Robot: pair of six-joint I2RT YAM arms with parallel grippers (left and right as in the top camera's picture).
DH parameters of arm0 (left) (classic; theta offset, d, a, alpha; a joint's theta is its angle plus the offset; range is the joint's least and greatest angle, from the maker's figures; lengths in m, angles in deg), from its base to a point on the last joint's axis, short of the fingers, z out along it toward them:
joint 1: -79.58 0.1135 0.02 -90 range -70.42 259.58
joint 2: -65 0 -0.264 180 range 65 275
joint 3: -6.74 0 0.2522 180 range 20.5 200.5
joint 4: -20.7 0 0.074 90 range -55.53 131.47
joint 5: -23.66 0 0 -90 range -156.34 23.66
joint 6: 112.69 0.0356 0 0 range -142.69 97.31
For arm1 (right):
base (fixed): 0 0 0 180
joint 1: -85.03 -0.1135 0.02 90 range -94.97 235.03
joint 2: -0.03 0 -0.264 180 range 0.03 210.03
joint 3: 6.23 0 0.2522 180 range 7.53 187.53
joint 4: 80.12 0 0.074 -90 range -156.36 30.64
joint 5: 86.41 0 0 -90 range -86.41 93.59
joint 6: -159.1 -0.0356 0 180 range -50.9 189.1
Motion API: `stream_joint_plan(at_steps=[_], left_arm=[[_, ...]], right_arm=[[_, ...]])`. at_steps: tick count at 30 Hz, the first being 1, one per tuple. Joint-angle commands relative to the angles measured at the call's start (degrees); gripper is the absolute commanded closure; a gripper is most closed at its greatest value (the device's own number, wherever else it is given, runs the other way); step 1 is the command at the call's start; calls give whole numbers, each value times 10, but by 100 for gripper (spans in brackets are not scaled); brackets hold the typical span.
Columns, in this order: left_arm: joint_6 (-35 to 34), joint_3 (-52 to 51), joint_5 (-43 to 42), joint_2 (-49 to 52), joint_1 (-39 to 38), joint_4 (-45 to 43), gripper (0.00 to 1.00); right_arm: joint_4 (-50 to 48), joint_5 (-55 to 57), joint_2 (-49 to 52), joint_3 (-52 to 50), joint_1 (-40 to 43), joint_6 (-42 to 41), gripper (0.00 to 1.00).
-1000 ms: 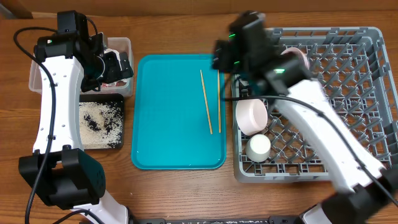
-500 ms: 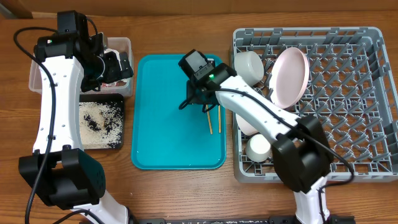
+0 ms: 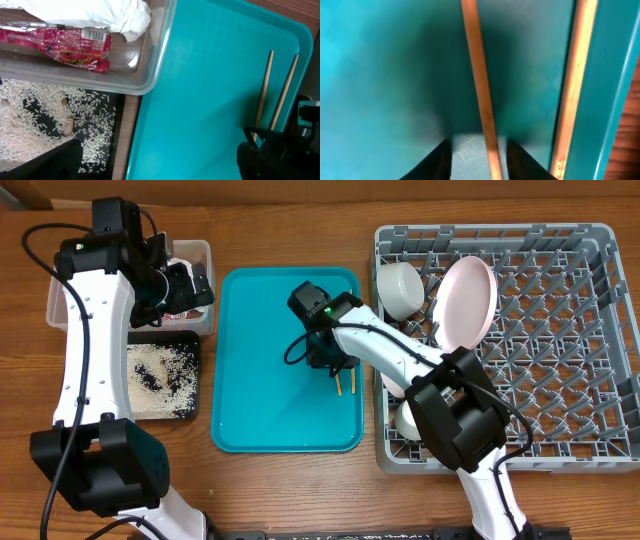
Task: Sort waste into correct bins and load items into the dishwasher
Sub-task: 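Reach right gripper to a wooden chopstick on the teal tray and grasp it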
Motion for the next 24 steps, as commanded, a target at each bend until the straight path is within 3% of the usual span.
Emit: stream_joint_plan(at_steps=[1, 3, 4, 5, 24], left_arm=[[-2, 14, -5, 0, 0, 0, 0], [-2, 14, -5, 0, 0, 0, 0], [-2, 14, -5, 0, 0, 0, 0], [-2, 14, -5, 0, 0, 0, 0], [-2, 14, -5, 0, 0, 0, 0]], right_arm=[[8, -43, 12, -5, 1, -4, 71], [15, -54, 12, -5, 1, -4, 80], [21, -57, 12, -5, 0, -4, 92], [22, -58, 12, -5, -1, -4, 96], [57, -38, -10, 35, 0, 1, 96]])
